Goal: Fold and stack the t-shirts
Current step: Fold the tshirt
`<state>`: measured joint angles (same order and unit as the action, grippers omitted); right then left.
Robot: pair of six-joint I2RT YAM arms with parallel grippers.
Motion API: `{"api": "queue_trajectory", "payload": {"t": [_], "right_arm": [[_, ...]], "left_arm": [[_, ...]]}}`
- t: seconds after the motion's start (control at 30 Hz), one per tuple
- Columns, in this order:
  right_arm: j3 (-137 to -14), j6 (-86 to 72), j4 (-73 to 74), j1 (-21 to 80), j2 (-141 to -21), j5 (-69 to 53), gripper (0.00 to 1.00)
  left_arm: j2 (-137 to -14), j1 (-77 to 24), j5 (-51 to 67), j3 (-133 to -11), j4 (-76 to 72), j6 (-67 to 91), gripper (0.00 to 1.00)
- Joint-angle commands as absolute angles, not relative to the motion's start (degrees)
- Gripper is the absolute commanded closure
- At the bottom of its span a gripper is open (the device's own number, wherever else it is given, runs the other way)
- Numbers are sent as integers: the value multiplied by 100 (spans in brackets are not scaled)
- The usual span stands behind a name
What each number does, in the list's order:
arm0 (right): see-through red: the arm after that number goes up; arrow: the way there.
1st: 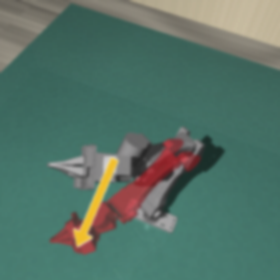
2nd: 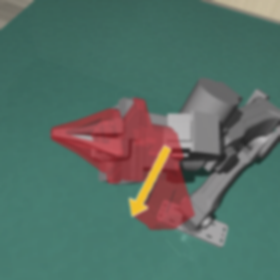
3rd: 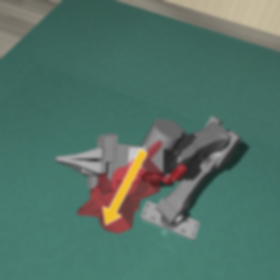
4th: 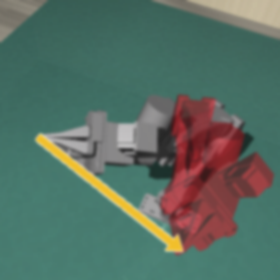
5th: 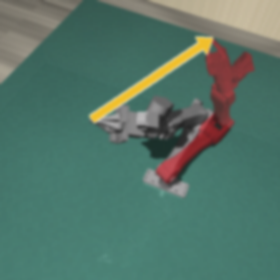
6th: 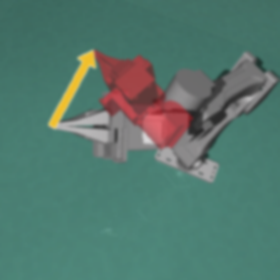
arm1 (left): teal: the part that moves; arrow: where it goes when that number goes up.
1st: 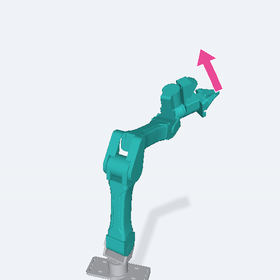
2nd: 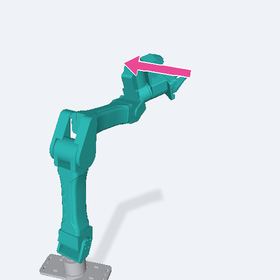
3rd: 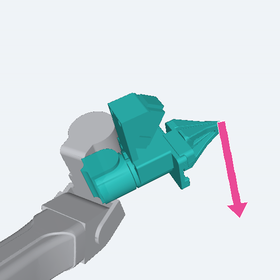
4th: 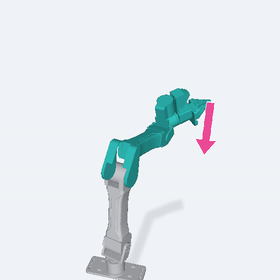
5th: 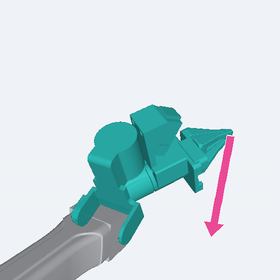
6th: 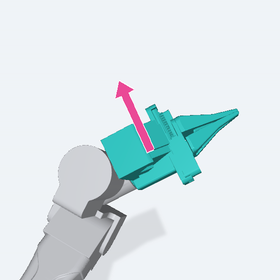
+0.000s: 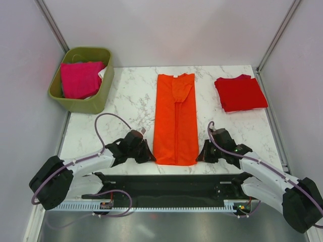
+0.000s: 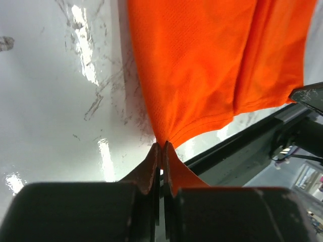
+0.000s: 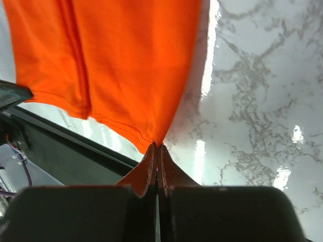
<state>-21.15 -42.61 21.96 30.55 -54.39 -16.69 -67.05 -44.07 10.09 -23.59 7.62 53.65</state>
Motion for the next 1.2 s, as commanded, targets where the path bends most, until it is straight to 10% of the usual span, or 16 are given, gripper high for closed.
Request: {"api": "queue_trajectory", "payload": {"t": [0.0,1.17], "right_arm": [[-2636,-4192,2338,3067,-5212,-1556,100],[-7505,-3138,2267,1134,-10325,-1854,100]], "left_arm": [[-6355,-4070,1590,-2583,835,5098,98],[-10247,-2013,1660,-7725,1863,4228,98]]}}
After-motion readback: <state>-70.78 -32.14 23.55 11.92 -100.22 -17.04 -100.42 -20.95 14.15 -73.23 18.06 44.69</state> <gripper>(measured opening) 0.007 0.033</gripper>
